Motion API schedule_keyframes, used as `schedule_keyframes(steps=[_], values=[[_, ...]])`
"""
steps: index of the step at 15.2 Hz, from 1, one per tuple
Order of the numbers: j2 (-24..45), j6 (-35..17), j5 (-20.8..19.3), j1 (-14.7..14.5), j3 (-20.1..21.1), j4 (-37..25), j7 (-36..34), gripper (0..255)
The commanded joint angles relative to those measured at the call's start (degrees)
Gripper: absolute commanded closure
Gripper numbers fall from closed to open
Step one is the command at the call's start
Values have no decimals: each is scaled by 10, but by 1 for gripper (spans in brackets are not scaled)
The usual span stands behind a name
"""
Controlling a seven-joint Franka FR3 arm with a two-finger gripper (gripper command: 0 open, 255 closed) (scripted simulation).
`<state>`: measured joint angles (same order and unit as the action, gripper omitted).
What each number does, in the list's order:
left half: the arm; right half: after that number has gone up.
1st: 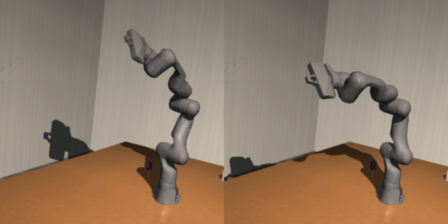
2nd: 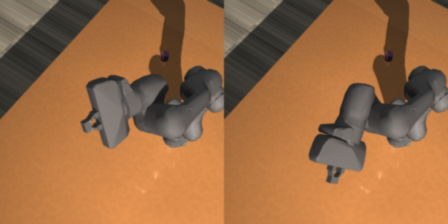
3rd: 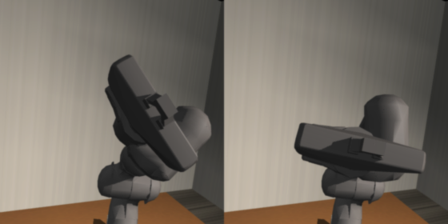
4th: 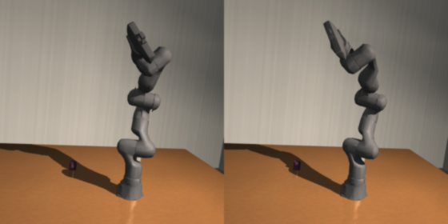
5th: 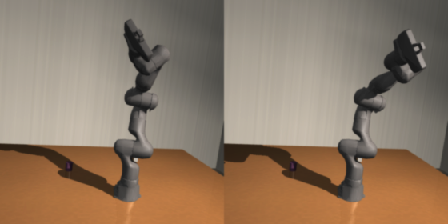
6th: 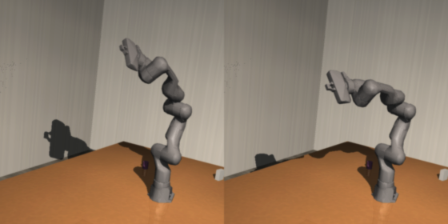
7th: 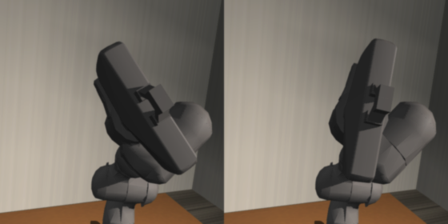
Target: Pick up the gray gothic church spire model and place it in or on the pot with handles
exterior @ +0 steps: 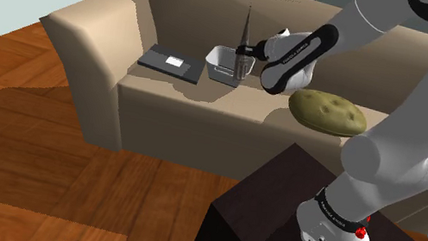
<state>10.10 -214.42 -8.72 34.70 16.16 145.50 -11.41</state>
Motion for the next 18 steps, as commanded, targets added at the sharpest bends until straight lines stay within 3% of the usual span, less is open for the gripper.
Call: schedule_keyframes(steps=[1, 6, 12, 18], values=[[-16, 15, -11, 6, 3, -1, -13, 255], [-53, 50, -46, 20, 8, -3, -51, 255], [61, 87, -115, 57, 6, -147, -67, 255], [180, 147, -180, 109, 42, -311, -79, 255]])
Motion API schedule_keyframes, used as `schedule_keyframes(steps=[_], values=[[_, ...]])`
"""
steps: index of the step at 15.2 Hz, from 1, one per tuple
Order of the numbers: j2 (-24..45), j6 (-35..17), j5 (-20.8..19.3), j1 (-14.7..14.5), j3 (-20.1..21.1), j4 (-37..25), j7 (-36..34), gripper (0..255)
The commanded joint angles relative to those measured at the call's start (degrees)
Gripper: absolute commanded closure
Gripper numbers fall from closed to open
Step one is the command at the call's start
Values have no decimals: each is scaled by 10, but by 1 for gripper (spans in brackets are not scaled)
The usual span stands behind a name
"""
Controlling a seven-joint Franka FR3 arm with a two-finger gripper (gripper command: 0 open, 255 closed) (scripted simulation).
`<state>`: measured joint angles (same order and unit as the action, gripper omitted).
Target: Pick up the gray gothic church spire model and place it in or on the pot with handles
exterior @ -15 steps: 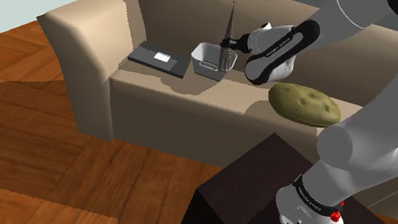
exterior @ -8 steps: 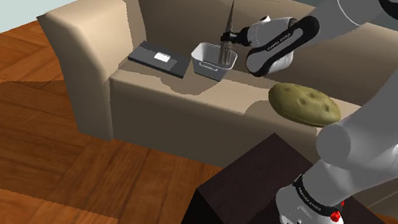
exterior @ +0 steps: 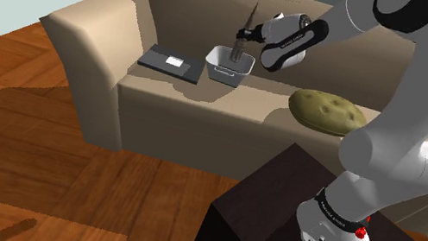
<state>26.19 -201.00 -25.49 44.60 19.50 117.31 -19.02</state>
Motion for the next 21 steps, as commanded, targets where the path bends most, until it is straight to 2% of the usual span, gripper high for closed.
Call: schedule_keyframes(steps=[1, 7, 10, 12, 21], values=[[40, 26, -22, 20, 19, -59, -2, 255], [184, 122, -68, 70, 97, -255, 32, 255], [268, 183, -77, 80, 144, -372, 77, 255], [325, 226, -77, 76, 174, -456, 114, 255], [353, 201, -80, 65, 157, -463, 116, 255]])
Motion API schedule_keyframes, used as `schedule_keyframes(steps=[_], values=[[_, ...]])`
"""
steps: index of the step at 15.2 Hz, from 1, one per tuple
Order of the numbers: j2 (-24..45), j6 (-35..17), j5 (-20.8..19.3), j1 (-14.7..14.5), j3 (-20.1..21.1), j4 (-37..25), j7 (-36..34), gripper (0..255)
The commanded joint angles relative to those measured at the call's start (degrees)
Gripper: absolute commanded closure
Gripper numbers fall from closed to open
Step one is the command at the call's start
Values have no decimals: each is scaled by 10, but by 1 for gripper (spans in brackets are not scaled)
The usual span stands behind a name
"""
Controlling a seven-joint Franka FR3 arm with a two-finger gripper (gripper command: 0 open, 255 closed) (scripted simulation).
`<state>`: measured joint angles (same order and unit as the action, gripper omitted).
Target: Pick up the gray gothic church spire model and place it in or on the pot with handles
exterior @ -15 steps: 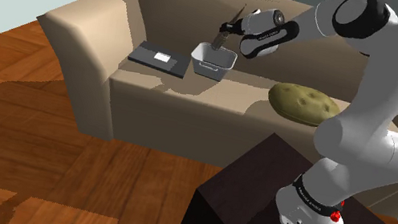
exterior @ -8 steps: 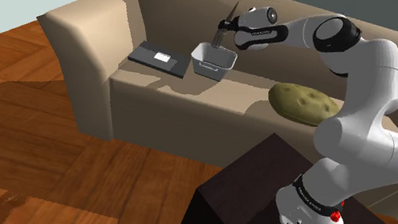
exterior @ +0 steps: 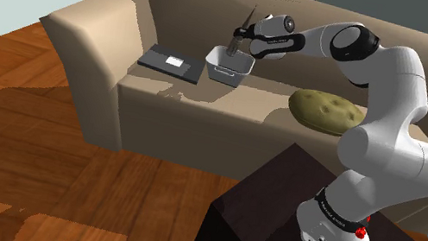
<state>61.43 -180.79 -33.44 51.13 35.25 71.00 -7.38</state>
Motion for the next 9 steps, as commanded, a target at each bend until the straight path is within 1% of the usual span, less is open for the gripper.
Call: schedule_keyframes(steps=[1, 5, 6, 9], values=[[0, -1, 0, 0, -1, 0, 0, 255], [0, -1, 0, 0, -1, 0, 0, 255], [0, -1, 0, 0, -1, 0, 0, 0], [0, -1, 0, -1, 0, -1, 0, 0]])
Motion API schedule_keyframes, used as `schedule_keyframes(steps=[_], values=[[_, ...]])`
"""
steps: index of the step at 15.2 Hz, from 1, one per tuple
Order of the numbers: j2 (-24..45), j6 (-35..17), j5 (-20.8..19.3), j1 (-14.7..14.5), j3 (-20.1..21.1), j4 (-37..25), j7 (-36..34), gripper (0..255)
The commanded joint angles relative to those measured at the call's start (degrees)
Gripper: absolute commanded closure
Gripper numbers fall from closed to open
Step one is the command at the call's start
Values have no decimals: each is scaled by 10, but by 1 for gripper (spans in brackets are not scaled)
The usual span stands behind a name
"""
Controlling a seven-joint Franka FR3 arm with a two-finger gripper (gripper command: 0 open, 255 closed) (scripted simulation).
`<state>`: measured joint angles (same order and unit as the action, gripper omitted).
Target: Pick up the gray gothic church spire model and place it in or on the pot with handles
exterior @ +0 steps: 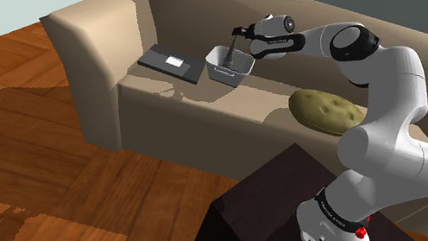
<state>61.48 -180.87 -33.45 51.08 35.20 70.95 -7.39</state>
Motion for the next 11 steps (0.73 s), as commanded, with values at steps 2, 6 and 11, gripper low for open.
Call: schedule_keyframes(steps=[2, 6, 11], values=[[0, 0, 0, 0, 0, 0, 0, 0], [-104, -49, -6, 51, -7, 149, -38, 0], [-104, -49, -6, 50, -7, 149, -37, 0]])
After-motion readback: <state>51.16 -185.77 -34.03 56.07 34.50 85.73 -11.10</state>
